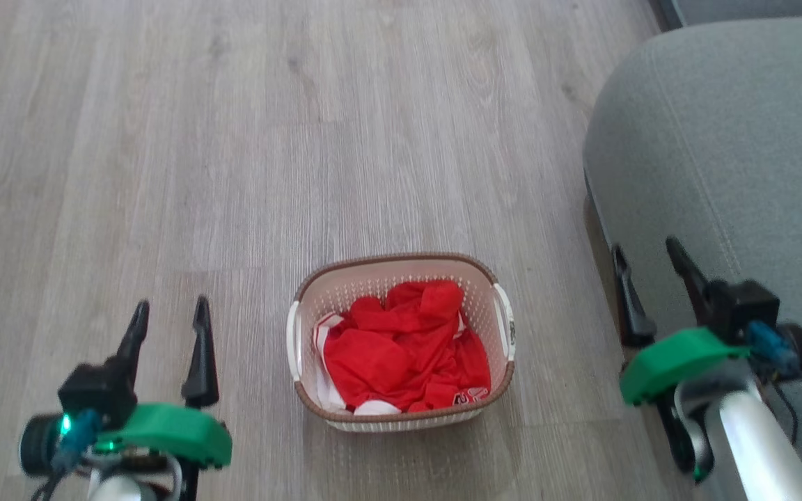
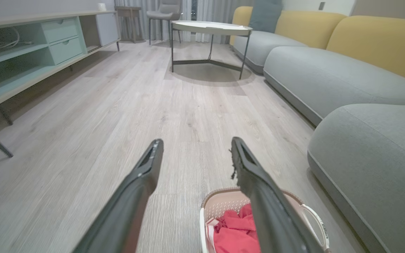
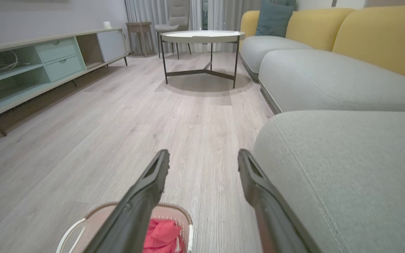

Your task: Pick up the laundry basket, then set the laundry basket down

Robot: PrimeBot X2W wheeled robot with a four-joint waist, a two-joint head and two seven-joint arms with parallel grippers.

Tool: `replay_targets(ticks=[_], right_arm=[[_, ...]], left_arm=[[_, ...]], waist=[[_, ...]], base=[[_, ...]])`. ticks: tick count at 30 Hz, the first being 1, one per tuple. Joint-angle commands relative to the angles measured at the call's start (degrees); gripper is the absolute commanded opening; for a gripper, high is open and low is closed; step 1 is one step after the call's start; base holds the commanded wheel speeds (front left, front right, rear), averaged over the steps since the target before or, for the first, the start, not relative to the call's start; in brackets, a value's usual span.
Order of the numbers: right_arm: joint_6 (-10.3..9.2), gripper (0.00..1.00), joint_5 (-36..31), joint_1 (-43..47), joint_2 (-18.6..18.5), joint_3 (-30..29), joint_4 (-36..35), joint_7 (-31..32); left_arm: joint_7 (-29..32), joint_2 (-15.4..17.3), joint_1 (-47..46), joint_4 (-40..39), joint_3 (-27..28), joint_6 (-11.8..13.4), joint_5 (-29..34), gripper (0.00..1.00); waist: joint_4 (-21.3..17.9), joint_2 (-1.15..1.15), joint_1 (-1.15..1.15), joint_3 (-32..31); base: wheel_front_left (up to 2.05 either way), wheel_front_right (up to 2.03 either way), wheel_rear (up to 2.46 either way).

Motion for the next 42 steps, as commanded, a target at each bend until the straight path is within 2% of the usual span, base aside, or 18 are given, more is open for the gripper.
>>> replay_targets(ticks=[1, 15, 32, 33, 42], right_arm=[[-0.09, 1.0, -0.5, 1.1, -0.2, 0.6, -3.3, 0.6], [-0.09, 1.0, -0.3, 9.6, 0.6, -0.8, -9.9, 3.5], [-0.09, 1.0, -0.2, 10.7, 1.0, -1.5, -12.4, 4.9], [0.0, 0.0, -0.1, 11.5, 0.8, -2.4, -10.0, 4.9], [-0.01, 0.0, 4.9, 11.4, 0.6, -2.2, -8.0, 5.4]], left_arm=[[0.2, 1.1, -0.2, -2.6, 2.6, 1.0, -0.3, 1.0], [0.5, 0.9, 5.8, -5.3, 1.9, 2.6, -0.7, 1.0], [1.1, 1.2, 6.2, -6.1, 1.7, 3.6, -1.0, 1.0], [1.5, 0.3, 8.3, -3.9, -0.2, 3.3, -0.8, 0.0], [2.2, -0.6, 7.7, -2.1, 0.5, 2.8, -5.2, 0.0]], waist=[[0.3, 0.0, 0.01, -1.3], [0.9, 0.0, 0.01, -4.6], [1.2, 0.0, 0.01, -4.5], [1.2, 0.0, 0.01, -4.5], [1.2, 0.0, 0.01, -4.5]], base=[[0.0, 0.0, 0.0], [0.0, 0.0, 0.0], [0.0, 0.0, 0.0], [0.0, 0.0, 0.0], [0.0, 0.0, 0.0]])
